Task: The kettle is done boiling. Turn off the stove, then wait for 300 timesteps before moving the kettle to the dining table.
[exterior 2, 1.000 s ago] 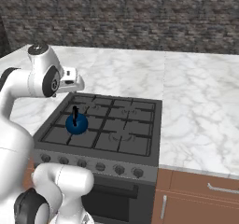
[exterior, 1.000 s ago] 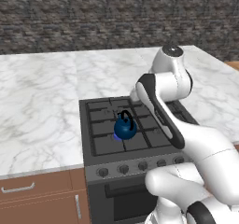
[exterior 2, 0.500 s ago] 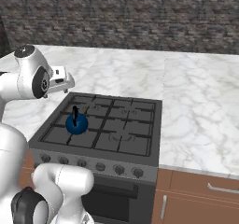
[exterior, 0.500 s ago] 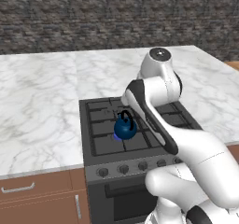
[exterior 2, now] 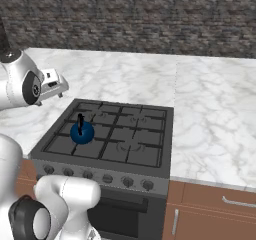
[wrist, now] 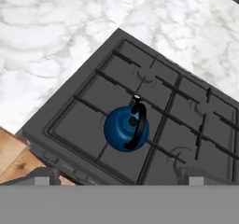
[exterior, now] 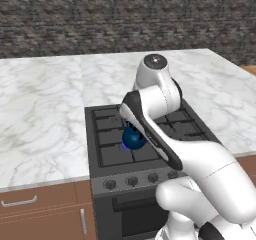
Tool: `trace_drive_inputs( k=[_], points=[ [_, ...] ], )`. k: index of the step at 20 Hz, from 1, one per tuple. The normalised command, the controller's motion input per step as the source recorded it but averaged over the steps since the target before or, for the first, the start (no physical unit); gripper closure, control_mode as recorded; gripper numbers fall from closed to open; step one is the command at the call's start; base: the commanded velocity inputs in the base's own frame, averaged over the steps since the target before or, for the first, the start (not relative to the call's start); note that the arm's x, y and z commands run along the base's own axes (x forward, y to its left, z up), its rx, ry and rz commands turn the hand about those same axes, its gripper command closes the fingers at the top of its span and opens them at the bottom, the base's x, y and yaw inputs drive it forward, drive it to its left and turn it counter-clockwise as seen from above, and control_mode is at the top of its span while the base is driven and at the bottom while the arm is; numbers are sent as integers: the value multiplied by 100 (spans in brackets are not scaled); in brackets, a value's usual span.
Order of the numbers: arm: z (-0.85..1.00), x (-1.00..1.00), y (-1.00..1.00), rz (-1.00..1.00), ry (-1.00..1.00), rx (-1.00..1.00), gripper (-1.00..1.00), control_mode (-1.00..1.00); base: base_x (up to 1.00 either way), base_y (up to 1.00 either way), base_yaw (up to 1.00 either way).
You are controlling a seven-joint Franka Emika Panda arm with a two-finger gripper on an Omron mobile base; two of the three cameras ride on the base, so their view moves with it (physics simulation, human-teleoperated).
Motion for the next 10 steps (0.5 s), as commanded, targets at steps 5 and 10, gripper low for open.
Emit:
trace_drive_inputs(
  k=[5,10],
  points=[
    [0,-7,22,5,-11,-6,-100,-100,0,0,0],
    [-4,-5,5,-2,-6,0,-100,-100,0,0,0]
  ],
)
